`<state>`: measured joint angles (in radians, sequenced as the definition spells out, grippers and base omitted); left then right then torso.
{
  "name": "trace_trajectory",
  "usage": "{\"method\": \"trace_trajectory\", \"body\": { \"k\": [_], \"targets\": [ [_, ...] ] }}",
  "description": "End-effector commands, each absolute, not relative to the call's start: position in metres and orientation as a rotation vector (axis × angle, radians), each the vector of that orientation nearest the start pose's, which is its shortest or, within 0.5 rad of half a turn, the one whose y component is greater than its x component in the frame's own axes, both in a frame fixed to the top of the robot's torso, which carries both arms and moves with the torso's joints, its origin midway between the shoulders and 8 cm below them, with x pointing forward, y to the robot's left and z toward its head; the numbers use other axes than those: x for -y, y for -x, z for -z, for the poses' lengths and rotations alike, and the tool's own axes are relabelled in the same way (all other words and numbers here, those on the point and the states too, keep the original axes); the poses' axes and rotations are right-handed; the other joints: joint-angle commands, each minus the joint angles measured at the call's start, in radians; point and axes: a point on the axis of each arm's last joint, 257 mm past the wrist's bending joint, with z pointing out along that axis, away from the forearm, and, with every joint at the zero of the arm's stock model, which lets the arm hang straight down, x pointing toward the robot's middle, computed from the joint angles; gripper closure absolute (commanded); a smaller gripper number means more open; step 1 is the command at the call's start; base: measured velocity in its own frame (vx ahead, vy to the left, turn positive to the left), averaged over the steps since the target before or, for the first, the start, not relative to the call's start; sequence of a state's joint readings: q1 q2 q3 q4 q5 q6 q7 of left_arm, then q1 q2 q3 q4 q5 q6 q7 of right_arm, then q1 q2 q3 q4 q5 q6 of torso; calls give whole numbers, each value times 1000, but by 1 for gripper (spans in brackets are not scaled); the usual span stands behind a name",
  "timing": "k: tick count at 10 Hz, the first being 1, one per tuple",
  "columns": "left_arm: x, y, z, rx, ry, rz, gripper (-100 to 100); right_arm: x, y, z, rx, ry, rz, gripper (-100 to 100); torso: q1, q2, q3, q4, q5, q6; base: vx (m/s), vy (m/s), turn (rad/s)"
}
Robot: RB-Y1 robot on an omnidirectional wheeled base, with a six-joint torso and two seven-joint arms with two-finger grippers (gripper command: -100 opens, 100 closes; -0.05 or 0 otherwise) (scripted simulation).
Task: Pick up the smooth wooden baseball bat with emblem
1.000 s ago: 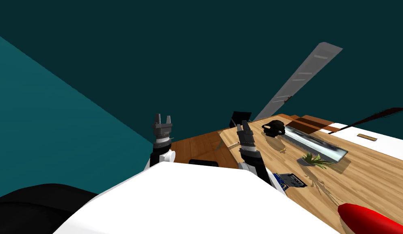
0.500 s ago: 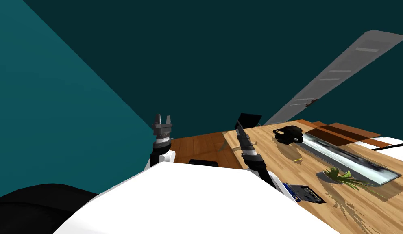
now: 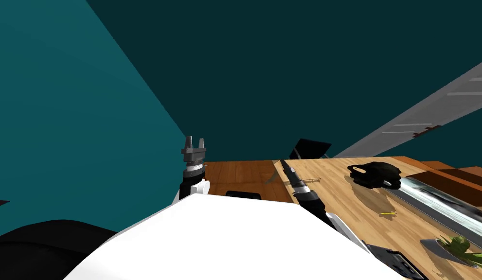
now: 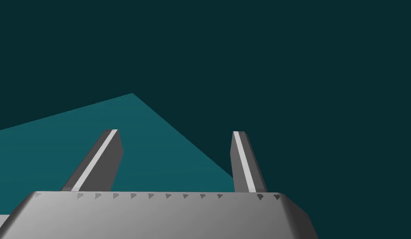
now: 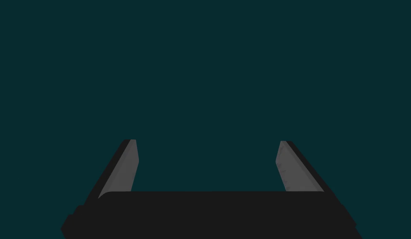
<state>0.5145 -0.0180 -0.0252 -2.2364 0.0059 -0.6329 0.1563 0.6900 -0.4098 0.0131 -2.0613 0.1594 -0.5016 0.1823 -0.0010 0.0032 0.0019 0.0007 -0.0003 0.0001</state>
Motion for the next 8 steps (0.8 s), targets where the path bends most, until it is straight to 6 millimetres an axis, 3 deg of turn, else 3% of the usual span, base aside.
{"method": "trace_trajectory", "body": {
  "k": [1, 3, 4, 5, 6, 7, 8],
  "targets": [
    [-273, -329, -25, -498, 668, 1488, 0, 281, -334, 167, -1384, -382, -858, -100, 0, 0, 0, 0, 0, 0, -28, 7, 68],
    [-273, -329, -25, -498, 668, 1488, 0, 290, -321, 206, -1520, -287, -755, -100, 0, -2, -1, 0, 0, 0, -15, 11, 293],
    [-273, -329, -25, -498, 668, 1488, 0, 290, -321, 207, -1522, -284, -755, -100, 0, -2, -1, 0, 0, 0, -8, -4, 108],
    [-273, -329, -25, -498, 668, 1488, 0, 296, -312, 227, -1593, -227, -700, -100, -1, -3, -2, 0, 0, 1, -4, 2, 176],
    [-273, -329, -25, -498, 668, 1488, 0, 296, -312, 227, -1593, -227, -700, -100, -1, -3, -2, -1, 0, 0, -1, -1, 107],
    [-273, -329, -25, -498, 668, 1488, 0, 303, -303, 248, -1663, -163, -644, -100, -1, -3, -2, -1, 0, 1, 4, 3, 199],
    [-273, -329, -25, -498, 668, 1488, 0, 303, -302, 249, -1663, -164, -644, -100, -1, -3, -2, -1, 0, 0, 3, -3, 103]
  ]
}}
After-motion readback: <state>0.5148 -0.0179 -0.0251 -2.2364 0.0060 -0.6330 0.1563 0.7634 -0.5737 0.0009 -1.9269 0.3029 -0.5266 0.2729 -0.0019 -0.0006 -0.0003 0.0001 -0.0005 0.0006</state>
